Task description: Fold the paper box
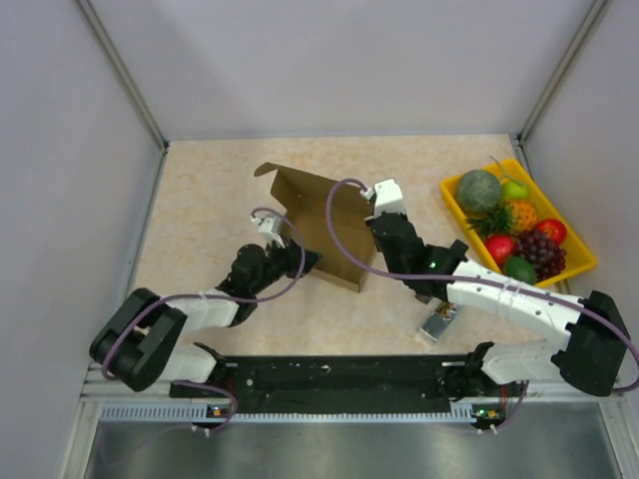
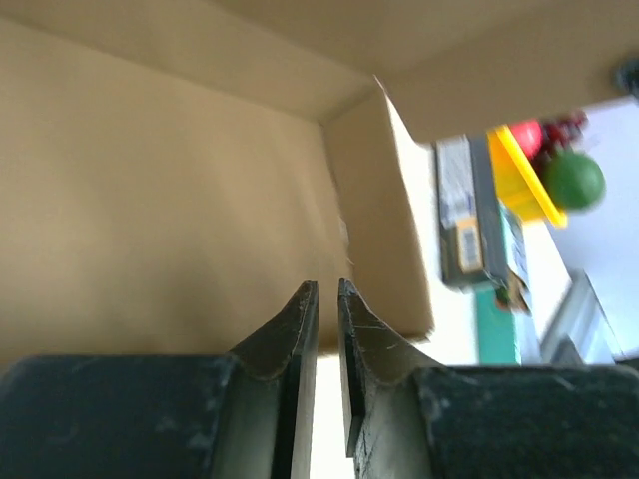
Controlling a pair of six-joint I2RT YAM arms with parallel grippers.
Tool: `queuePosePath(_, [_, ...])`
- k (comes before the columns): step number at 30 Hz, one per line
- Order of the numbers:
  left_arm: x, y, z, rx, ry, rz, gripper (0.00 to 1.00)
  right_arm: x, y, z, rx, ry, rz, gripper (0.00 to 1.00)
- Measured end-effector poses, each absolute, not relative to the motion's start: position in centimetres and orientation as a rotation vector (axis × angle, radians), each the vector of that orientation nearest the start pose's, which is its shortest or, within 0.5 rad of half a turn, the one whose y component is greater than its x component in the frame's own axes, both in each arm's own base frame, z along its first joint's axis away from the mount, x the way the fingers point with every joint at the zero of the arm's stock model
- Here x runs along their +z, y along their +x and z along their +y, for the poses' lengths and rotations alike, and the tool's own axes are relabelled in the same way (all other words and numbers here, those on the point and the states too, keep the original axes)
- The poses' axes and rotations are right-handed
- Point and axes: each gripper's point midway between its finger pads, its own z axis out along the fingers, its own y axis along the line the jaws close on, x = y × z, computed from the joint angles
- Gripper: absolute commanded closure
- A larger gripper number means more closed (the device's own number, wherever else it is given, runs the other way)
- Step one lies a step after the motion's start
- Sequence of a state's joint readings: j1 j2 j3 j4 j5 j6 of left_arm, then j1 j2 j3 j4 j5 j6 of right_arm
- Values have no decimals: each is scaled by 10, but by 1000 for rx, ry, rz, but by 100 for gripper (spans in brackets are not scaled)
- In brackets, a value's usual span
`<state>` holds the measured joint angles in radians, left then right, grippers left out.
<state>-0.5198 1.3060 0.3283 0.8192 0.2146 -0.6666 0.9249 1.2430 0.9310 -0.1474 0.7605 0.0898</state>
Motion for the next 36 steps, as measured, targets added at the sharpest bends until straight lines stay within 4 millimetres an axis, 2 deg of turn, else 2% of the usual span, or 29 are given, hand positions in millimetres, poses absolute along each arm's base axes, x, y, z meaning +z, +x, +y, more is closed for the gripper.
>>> queuePosePath(3, [115, 263, -270, -1160, 87, 1919, 85, 215, 304, 210, -71, -313, 1885, 100])
queuePosePath(6, [119, 248, -302, -1278, 122, 1931, 89, 212, 302, 210, -63, -302, 1898, 100])
queuePosePath(9, [123, 247, -329, -1384, 97, 1915, 94, 210, 301, 209, -56, -293, 1907, 100])
queuePosePath(12, [108, 250, -346, -1454, 36, 1934, 96, 209, 301, 209, -47, -283, 1913, 100])
queuePosePath(15, [85, 248, -354, -1475, -35, 1987, 97, 210, 300, 209, -30, -262, 1924, 100])
queuePosePath(20, [87, 244, -362, -1491, -56, 1962, 97, 222, 300, 207, 5, -168, 1964, 100])
queuePosePath(28, [87, 244, -364, -1467, -77, 1951, 97, 241, 302, 211, 111, 61, 2025, 100])
queuePosePath(36, [91, 244, -368, -1475, -71, 1940, 96, 217, 302, 214, 144, 233, 2089, 100])
